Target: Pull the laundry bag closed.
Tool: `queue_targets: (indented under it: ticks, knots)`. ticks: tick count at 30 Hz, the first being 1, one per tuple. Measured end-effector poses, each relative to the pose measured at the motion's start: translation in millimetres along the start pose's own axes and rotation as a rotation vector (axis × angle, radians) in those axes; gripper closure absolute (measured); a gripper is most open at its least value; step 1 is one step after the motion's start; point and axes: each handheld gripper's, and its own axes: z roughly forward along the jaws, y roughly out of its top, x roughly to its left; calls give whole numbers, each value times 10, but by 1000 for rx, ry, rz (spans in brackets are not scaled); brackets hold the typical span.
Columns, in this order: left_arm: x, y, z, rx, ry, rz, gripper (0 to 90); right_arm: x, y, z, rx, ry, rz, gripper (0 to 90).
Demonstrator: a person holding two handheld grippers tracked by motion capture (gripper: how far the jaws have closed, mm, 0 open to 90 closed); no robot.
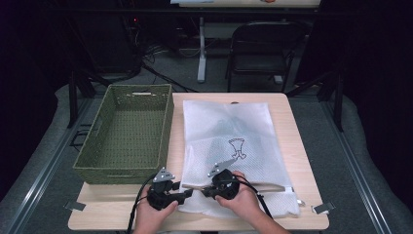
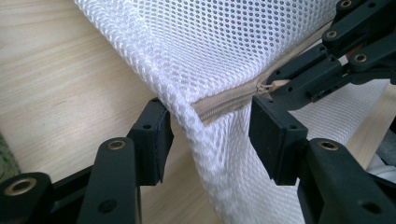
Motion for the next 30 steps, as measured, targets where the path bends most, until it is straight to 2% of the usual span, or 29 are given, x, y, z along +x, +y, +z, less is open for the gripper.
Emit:
queue_targets:
  ticks: [8, 12, 17, 22, 24, 30]
  knots:
    - [-22, 56, 61, 8, -4, -4, 508, -9, 4, 8, -4, 1, 7, 870]
    - [-27, 94, 63, -1, -3, -9, 564, -13, 5, 18, -7, 0, 11, 870]
    - [-67, 110, 57, -8, 14, 15, 658, -11, 9, 23, -13, -9, 18, 870]
    - [-65, 118, 44, -9, 12, 33, 757, -1, 22, 34, -17, -17, 12, 868]
    - [-75, 120, 40, -4, 17, 47, 777, 11, 32, 32, -13, -28, 0, 868]
    - [-82, 130, 37, 3, 20, 52, 805, 19, 44, 37, -14, -36, -4, 867]
